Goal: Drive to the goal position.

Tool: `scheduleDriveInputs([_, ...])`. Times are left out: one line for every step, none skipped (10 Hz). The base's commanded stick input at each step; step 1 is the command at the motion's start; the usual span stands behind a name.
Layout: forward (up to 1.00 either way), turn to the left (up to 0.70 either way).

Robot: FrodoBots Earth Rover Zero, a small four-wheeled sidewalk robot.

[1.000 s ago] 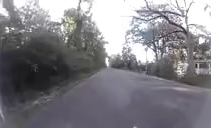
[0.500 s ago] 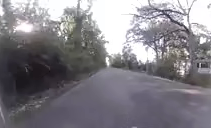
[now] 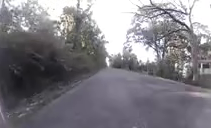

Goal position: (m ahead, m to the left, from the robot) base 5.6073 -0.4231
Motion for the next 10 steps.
scheduleDriveInputs([0.7,0.0])
scheduleDriveInputs([0.7,0.0])
scheduleDriveInputs([0.7,0.0])
scheduleDriveInputs([0.7,0.0])
scheduleDriveInputs([0.7,0.0])
scheduleDriveInputs([0.7,0.0])
scheduleDriveInputs([0.7,0.0])
scheduleDriveInputs([0.7,0.0])
scheduleDriveInputs([0.7,0.0])
scheduleDriveInputs([0.7,0.0])
